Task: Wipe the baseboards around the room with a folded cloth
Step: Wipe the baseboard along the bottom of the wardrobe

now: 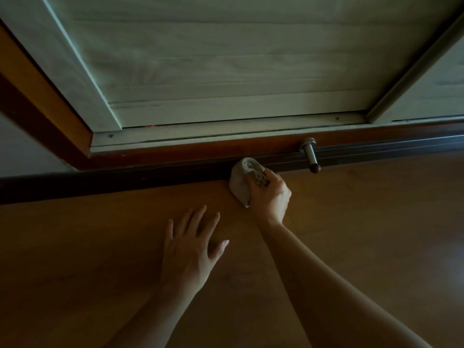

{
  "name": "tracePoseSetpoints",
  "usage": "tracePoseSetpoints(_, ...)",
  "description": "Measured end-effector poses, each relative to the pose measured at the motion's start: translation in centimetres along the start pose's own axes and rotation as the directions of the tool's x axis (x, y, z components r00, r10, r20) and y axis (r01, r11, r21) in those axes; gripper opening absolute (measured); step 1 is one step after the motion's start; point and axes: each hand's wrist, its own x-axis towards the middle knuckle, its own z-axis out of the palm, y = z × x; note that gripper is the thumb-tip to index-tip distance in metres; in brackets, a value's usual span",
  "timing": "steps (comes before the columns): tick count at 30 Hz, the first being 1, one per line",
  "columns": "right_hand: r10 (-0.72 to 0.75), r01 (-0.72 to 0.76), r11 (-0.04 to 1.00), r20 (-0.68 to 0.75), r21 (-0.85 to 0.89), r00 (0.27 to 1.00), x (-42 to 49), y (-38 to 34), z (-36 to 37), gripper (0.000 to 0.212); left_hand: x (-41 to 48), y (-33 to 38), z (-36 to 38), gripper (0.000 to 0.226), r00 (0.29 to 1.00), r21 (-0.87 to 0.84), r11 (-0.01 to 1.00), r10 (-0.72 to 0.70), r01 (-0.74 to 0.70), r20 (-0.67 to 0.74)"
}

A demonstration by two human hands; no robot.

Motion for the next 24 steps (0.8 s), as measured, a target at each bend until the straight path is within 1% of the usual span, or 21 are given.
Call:
tracePoseSetpoints(6, 0.111, -0.111, 0.994, -0.012, 0.020, 0.994, 2.1, 1.2, -2.5, 0.037, 0.4, -0.1, -0.2, 0.069, 0.999, 0.050, 0.999, -0.003, 0.001, 0.044)
tracePoseSetpoints(10, 0.248, -0.239, 0.964, -0.066, 0.118, 0.967, 3.3, 2.4, -3.6, 0.041, 0.4, 0.2, 0.1, 0.069, 1.000, 0.074, 0.997, -0.014, 0.012, 0.025)
tracePoseSetpoints(13, 0.281, -0.266, 0.950, -0.077, 0.163, 0.957, 3.7, 3.0, -4.0, 0.038, 0.5, 0.2, 0.3, 0.069, 1.000, 0.070, 0.997, -0.017, 0.016, 0.022)
tracePoseSetpoints(16, 0.332, -0.309, 0.928, -0.087, 0.210, 0.939, 4.1, 3.3, -4.5, 0.041, 0.3, 0.2, 0.2, 0.069, 1.000, 0.061, 0.998, -0.009, 0.007, 0.024)
tracePoseSetpoints(19, 0.365, -0.332, 0.908, -0.098, 0.255, 0.926, 4.8, 3.8, -5.4, 0.038, 0.3, 0.2, 0.3, 0.068, 1.000, 0.061, 0.998, -0.005, 0.004, 0.019)
tracePoseSetpoints(22, 0.371, -0.330, 0.907, -0.123, 0.260, 0.921, 5.6, 4.5, -6.4, 0.043, 0.3, 0.1, 0.6, 0.068, 0.999, 0.078, 0.997, -0.011, 0.008, 0.031)
tracePoseSetpoints(24, 0.387, -0.342, 0.905, -0.157, 0.252, 0.909, 6.2, 4.9, -7.1, 0.038, 0.4, 0.2, 0.5, 0.068, 0.999, 0.088, 0.996, -0.015, 0.011, 0.045)
